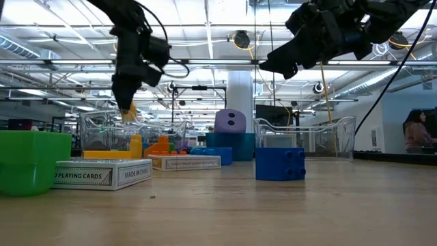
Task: Pick & Place Toys
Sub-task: Put the yellow game piece into the left transparent bin
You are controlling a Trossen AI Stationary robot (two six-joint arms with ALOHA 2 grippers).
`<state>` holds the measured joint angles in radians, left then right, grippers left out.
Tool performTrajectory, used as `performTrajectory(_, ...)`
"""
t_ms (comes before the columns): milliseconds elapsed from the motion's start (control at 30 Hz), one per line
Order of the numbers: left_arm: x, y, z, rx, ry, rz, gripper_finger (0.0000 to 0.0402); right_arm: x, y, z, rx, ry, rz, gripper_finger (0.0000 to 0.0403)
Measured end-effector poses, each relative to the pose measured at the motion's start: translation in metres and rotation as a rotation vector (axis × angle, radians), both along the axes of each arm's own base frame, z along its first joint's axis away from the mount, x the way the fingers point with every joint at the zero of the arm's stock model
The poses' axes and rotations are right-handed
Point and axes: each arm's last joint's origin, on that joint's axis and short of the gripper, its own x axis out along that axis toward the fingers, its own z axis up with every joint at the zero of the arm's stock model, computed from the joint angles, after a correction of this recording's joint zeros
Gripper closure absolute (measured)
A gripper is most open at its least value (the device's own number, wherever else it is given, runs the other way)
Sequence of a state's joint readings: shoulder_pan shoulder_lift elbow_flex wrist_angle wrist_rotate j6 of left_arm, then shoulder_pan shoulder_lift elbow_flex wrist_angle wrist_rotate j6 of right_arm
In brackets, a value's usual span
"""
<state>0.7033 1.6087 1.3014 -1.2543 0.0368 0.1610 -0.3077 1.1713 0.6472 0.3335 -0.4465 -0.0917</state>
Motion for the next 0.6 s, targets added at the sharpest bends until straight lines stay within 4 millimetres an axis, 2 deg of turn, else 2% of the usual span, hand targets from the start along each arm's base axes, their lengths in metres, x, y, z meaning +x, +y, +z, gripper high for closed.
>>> performTrajectory(300, 0.021, 0.007, -0.042, -0.128, 0.091, -0.06, 0.0267, 0.0, 0.0, -0.001, -0.001, 0.006, 0.0, 0.019)
performTrajectory(500, 0.031, 0.001, -0.052, -0.143, 0.115, -0.096, 0.0242, 0.0, 0.0, -0.001, -0.006, 0.006, -0.002, 0.019)
performTrajectory(600, 0.036, -0.002, -0.055, -0.131, 0.104, -0.114, 0.0249, 0.0, 0.0, -0.001, -0.011, 0.005, -0.004, 0.019)
